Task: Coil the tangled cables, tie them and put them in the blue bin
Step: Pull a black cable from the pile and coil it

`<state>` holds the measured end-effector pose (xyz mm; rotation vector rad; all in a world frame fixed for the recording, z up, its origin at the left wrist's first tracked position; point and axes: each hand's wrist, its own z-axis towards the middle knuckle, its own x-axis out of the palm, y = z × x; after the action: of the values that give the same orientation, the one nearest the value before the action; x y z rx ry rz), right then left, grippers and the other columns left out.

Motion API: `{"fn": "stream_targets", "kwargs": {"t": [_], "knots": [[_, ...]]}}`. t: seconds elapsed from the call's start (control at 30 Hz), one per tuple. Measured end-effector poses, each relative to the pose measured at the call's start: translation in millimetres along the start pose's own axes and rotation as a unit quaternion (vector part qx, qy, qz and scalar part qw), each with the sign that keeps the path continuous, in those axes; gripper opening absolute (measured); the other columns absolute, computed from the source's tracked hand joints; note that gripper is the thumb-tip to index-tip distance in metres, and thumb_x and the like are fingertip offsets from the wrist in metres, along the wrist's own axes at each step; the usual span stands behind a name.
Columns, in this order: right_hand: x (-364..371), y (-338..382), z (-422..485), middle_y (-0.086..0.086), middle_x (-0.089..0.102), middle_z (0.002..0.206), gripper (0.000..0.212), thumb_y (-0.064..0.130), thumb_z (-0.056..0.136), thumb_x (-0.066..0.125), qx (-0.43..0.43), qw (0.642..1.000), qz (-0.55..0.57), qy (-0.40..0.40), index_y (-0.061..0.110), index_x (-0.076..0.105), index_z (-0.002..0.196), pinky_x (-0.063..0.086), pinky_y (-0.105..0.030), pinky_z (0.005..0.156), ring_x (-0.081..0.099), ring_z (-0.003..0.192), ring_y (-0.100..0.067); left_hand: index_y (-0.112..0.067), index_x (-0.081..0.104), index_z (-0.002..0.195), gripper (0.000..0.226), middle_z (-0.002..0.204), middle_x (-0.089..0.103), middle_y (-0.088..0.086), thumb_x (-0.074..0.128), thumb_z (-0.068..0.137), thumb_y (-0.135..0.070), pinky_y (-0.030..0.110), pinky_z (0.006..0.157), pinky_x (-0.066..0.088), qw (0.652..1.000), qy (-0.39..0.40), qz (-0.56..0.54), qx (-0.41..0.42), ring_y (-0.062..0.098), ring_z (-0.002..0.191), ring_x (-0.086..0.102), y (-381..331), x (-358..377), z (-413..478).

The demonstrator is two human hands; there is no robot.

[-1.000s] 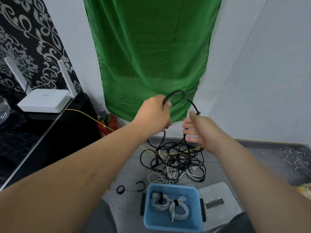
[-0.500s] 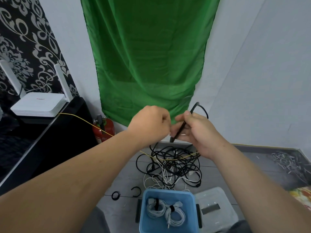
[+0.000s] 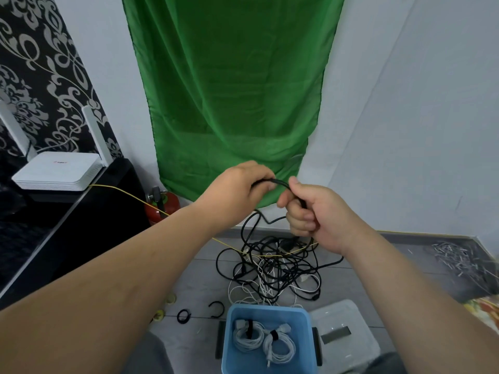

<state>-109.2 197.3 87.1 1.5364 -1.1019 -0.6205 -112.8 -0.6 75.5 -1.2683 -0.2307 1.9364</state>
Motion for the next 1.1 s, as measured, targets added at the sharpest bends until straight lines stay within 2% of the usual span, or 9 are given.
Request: {"fn": "stream_targets", "kwargs": {"t": [0.17,0.27,0.33,0.43,0.5,0.67,0.77,0.97,1.1], "knots": [[5,1,-1,-0.002,0.028,0.057,0.036,0.035,0.107,0.043,-0.041,0.993,0.106,-0.006,0.012,0.057,0.083,0.044,-0.037,0.063,0.031,0.05,-0.019,-0.018,0.071,0.1,0.009,0.076,0.059,-0.009,0.063,0.1,-0.023,0.026,0.067,0.043,0.992,-0.102,-0.047,-0.057,0.007,0.07,0.051,-3,-5,3],[9,3,-1,0.0,0.025,0.056,0.035,0.034,0.105,0.044,-0.035,0.986,0.162,0.021,0.014,0.057,0.08,0.037,-0.032,0.054,0.023,0.047,-0.016,-0.022,0.067,0.088,0.017,0.06,0.051,-0.008,0.066,0.098,-0.035,0.028,0.055,0.039,0.98,-0.128,-0.092,-0.123,0.009,0.056,0.043,-3,-5,4],[9,7,-2,0.001,0.023,0.055,0.034,0.032,0.104,0.044,-0.028,0.979,0.196,0.049,0.014,0.057,0.079,0.028,-0.031,0.052,0.018,0.047,-0.016,-0.017,0.058,0.073,0.044,0.054,0.046,-0.008,0.065,0.093,-0.055,0.031,0.052,0.04,0.968,-0.141,-0.075,-0.192,0.013,0.053,0.043,-3,-7,5],[12,13,-5,0.003,0.021,0.054,0.032,0.03,0.103,0.043,-0.041,0.964,0.248,0.085,0.015,0.053,0.077,0.019,-0.032,0.054,0.014,0.048,-0.015,-0.009,0.06,0.07,0.073,0.046,0.051,-0.005,0.047,0.089,-0.079,0.024,0.044,0.044,0.94,-0.033,-0.103,-0.322,0.018,0.045,0.054,-5,-6,-2],[16,15,-4,0.004,0.023,0.054,0.033,0.03,0.105,0.041,-0.065,0.958,0.269,0.075,0.016,0.052,0.077,0.021,-0.031,0.054,0.016,0.048,-0.014,-0.012,0.068,0.084,0.072,0.057,0.06,0.002,0.036,0.096,-0.075,0.025,0.054,0.051,0.925,0.084,-0.142,-0.343,0.018,0.051,0.06,-3,5,-11],[15,13,8,0.002,0.035,0.06,0.035,0.033,0.109,0.04,-0.126,0.935,0.331,-0.028,0.017,0.055,0.082,0.036,-0.032,0.064,0.03,0.053,-0.015,-0.015,0.055,0.101,0.012,0.089,0.061,-0.002,0.05,0.102,-0.026,0.031,0.071,0.045,0.919,0.316,0.007,-0.237,0.018,0.083,0.057,3,43,-32],[11,9,17,-0.001,0.047,0.065,0.032,0.033,0.11,0.04,-0.154,0.931,0.317,-0.091,0.015,0.055,0.088,0.041,-0.034,0.072,0.045,0.058,-0.017,-0.018,0.055,0.107,0.01,0.102,0.063,-0.001,0.049,0.1,-0.02,0.032,0.08,0.045,0.898,0.395,0.063,-0.181,0.02,0.095,0.058,-6,56,-44],[-4,2,20,-0.007,0.068,0.076,0.021,0.022,0.107,0.053,-0.196,0.951,0.068,-0.229,0.01,0.068,0.098,0.05,-0.031,0.067,0.055,0.064,-0.018,-0.024,0.052,0.107,0.01,0.097,0.066,0.0,0.049,0.102,-0.032,0.039,0.079,0.053,0.949,0.301,0.01,-0.088,0.022,0.085,0.061,-24,44,-28],[-4,2,13,-0.008,0.073,0.078,0.018,0.018,0.102,0.06,-0.2,0.951,-0.065,-0.228,0.008,0.074,0.097,0.052,-0.027,0.063,0.056,0.064,-0.019,-0.017,0.056,0.099,0.018,0.083,0.062,0.0,0.052,0.103,-0.034,0.035,0.068,0.047,0.971,0.239,0.001,-0.03,0.023,0.073,0.056,-37,33,-20]]}}
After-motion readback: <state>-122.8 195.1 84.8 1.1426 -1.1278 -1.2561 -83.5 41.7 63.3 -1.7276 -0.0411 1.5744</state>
